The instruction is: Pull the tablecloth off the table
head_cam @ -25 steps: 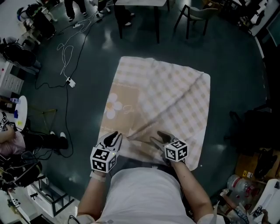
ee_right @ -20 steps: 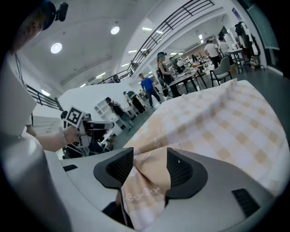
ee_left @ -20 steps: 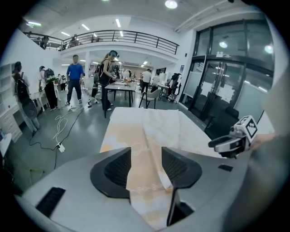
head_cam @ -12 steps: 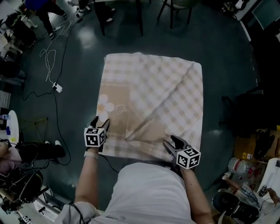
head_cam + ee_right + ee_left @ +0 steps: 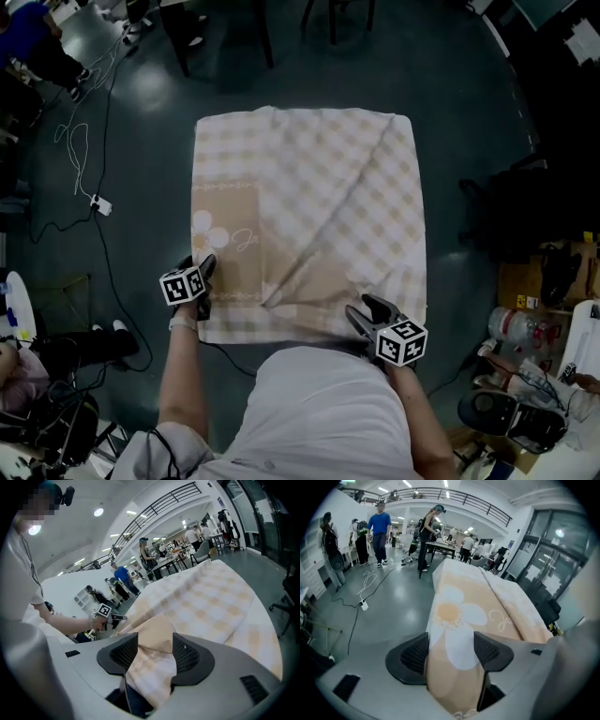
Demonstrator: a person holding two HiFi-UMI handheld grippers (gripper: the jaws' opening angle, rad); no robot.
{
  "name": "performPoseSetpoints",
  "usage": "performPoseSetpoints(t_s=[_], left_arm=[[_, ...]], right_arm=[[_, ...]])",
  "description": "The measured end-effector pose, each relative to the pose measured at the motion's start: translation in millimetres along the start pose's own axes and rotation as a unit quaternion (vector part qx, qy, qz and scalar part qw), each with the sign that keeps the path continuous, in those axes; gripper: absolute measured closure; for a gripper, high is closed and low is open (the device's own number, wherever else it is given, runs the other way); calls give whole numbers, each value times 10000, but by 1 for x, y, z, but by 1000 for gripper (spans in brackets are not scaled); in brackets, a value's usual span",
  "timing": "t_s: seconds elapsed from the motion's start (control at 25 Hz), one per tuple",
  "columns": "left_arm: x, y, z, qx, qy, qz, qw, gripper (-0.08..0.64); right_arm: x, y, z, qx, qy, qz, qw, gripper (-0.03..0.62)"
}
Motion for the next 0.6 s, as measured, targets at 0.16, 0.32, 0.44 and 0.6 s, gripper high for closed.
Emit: performPoseSetpoints(t_s=[0.16, 0.32, 0.44, 0.6], left_arm=[[2, 2, -4, -205, -118, -329, 9992, 278], [0, 3, -4, -50, -152, -189, 9997, 278], [-7, 3, -2, 353, -35, 113, 9993, 313], [-33, 11, -1, 996, 31, 379, 9943, 546]], right_arm=[[-3, 0, -5, 112, -33, -79, 9999, 391], [0, -1, -8, 171, 11, -96, 9998, 391], [2, 1, -12, 133, 72, -56, 9999, 391], [0, 13, -22, 83, 62, 38, 9999, 391]])
Point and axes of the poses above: the fingertips, and each gripper's own axes: x forward along the fingers, y to its left, z out of its top, the point moved 7 cm from there along -x, backward along the fingers, and after that the axes turned 15 degrees about -y, right-handed, at the moved point
